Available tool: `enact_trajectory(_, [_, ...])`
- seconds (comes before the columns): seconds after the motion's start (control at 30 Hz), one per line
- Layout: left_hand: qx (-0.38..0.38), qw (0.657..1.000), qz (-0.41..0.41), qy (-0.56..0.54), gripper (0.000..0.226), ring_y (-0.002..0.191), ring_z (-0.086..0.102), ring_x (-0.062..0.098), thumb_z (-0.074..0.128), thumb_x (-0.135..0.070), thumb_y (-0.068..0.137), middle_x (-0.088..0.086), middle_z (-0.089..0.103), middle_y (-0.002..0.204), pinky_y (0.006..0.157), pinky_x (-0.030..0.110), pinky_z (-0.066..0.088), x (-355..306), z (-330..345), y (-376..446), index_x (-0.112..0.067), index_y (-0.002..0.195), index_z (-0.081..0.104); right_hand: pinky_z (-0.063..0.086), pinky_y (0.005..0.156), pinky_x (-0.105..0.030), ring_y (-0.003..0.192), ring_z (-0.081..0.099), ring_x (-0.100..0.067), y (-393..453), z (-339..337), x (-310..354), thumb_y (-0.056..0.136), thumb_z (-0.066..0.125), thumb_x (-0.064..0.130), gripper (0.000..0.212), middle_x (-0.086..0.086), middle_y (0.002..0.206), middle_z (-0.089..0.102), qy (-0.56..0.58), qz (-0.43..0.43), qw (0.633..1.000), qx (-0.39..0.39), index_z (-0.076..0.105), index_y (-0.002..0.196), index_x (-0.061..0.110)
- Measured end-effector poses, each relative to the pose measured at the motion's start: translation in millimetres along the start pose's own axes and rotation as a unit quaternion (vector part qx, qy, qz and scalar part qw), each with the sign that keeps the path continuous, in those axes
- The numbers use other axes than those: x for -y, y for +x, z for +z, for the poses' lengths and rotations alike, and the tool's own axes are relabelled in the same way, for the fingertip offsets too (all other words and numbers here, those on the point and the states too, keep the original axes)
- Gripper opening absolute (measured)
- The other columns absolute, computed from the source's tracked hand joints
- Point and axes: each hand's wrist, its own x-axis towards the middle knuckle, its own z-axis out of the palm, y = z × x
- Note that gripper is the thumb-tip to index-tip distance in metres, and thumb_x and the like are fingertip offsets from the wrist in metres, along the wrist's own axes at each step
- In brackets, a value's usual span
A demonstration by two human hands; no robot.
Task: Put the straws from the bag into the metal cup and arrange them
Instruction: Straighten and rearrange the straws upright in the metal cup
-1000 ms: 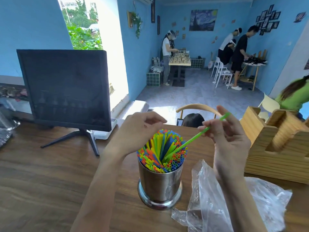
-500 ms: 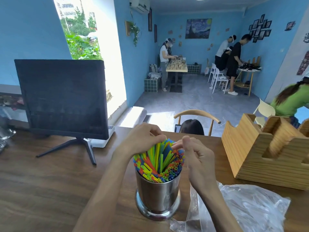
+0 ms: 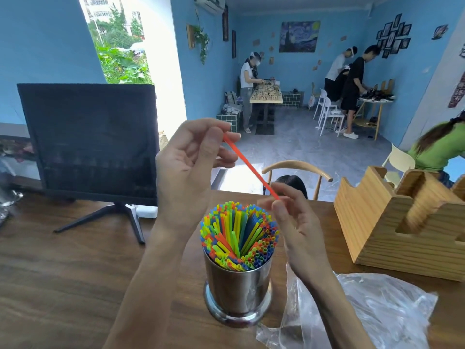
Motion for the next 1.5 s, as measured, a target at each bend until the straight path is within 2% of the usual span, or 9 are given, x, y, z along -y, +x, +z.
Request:
enact_trajectory(0.2, [0.004, 0.982, -0.107, 0.153, 0.011, 0.078, 0.069, 0.008, 0.066, -0.025, 0.097, -0.007, 0.076, 0.087, 0.073, 0.026, 0.055, 25, -16, -4, -0.022, 0.096, 0.076, 0.051, 0.057, -0.021, 0.062, 0.070, -0.017, 9, -36, 8, 0.075, 0.078, 0.039, 0.015, -0.007, 0.069, 0.073, 0.213, 0.040, 0.973, -0.074, 0.077, 0.080, 0.025])
enact_trajectory(0.37, [0.301, 0.875, -0.253, 0.283, 0.008, 0.091, 0.068, 0.001, 0.074, -0.037, 0.090, -0.017, 0.076, 0.094, 0.083, 0.023, 0.052, 37, -27, -2, -0.031, 0.089, 0.080, 0.049, 0.054, -0.016, 0.060, 0.064, -0.007, 12, -57, 13, 0.069, 0.087, 0.046, 0.026, 0.006, 0.070, 0.067, 0.332, 0.044, 0.935, -0.116, 0.081, 0.080, 0.023])
enact_trajectory(0.5, [0.256, 0.894, -0.231, 0.285, 0.010, 0.088, 0.067, -0.003, 0.070, -0.035, 0.094, -0.017, 0.075, 0.091, 0.078, 0.015, 0.045, 57, -14, 3, -0.030, 0.093, 0.079, 0.054, 0.072, -0.021, 0.074, 0.068, -0.010, 11, -49, 21, 0.091, 0.055, 0.033, 0.029, 0.010, 0.079, 0.071, 0.242, -0.029, 0.958, -0.150, 0.079, 0.074, 0.029])
enact_trajectory(0.67, [0.342, 0.823, -0.262, 0.370, 0.018, 0.086, 0.063, -0.001, 0.067, -0.039, 0.095, -0.020, 0.068, 0.086, 0.073, 0.018, 0.047, 77, -5, 8, -0.028, 0.102, 0.079, 0.059, 0.076, -0.029, 0.078, 0.075, -0.023, 1, -26, 23, 0.093, 0.063, 0.039, 0.015, -0.002, 0.083, 0.076, 0.112, -0.081, 0.984, -0.111, 0.077, 0.097, 0.034])
enact_trajectory(0.9, [0.351, 0.810, -0.241, 0.404, 0.021, 0.078, 0.063, 0.010, 0.067, -0.041, 0.093, -0.009, 0.068, 0.074, 0.069, 0.029, 0.049, 87, -6, 10, -0.026, 0.085, 0.079, 0.061, 0.065, -0.047, 0.076, 0.076, -0.019, -8, 3, 10, 0.089, 0.072, 0.025, 0.042, 0.001, 0.087, 0.073, -0.011, -0.077, 0.996, -0.048, 0.054, 0.121, 0.045])
enact_trajectory(1.03, [0.313, 0.847, -0.216, 0.371, 0.022, 0.078, 0.063, 0.011, 0.065, -0.037, 0.094, -0.009, 0.071, 0.078, 0.072, 0.030, 0.049, 87, -6, 11, -0.027, 0.077, 0.075, 0.053, 0.071, -0.026, 0.086, 0.068, -0.010, -4, -4, 0, 0.091, 0.075, 0.032, 0.006, 0.015, 0.091, 0.068, -0.193, -0.142, 0.971, -0.013, 0.073, 0.093, 0.026])
enact_trajectory(1.13, [0.193, 0.918, -0.142, 0.316, 0.021, 0.080, 0.064, 0.004, 0.062, -0.036, 0.098, -0.020, 0.071, 0.080, 0.074, 0.025, 0.048, 75, -1, 12, -0.035, 0.078, 0.071, 0.049, 0.080, -0.025, 0.098, 0.062, -0.008, -2, -5, -5, 0.088, 0.075, 0.042, 0.016, 0.020, 0.090, 0.066, -0.242, -0.080, 0.966, 0.033, 0.078, 0.080, 0.029])
enact_trajectory(1.27, [0.048, 0.987, -0.055, 0.145, 0.018, 0.076, 0.067, 0.009, 0.054, -0.026, 0.104, -0.009, 0.073, 0.086, 0.062, 0.022, 0.051, 44, 8, 11, -0.030, 0.091, 0.066, 0.050, 0.074, -0.023, 0.088, 0.065, -0.009, -2, -3, 6, 0.088, 0.060, 0.053, 0.023, 0.017, 0.087, 0.071, -0.148, 0.013, 0.989, -0.019, 0.073, 0.086, 0.034])
enact_trajectory(1.5, [-0.028, 0.999, -0.012, -0.031, 0.020, 0.084, 0.074, 0.024, 0.039, -0.013, 0.109, -0.002, 0.072, 0.082, 0.065, 0.029, 0.059, 10, 13, -3, -0.015, 0.100, 0.057, 0.052, 0.087, -0.025, 0.101, 0.070, -0.003, -1, -2, 18, 0.094, 0.045, 0.054, 0.042, 0.010, 0.102, 0.079, -0.016, 0.118, 0.993, 0.005, 0.082, 0.090, 0.034])
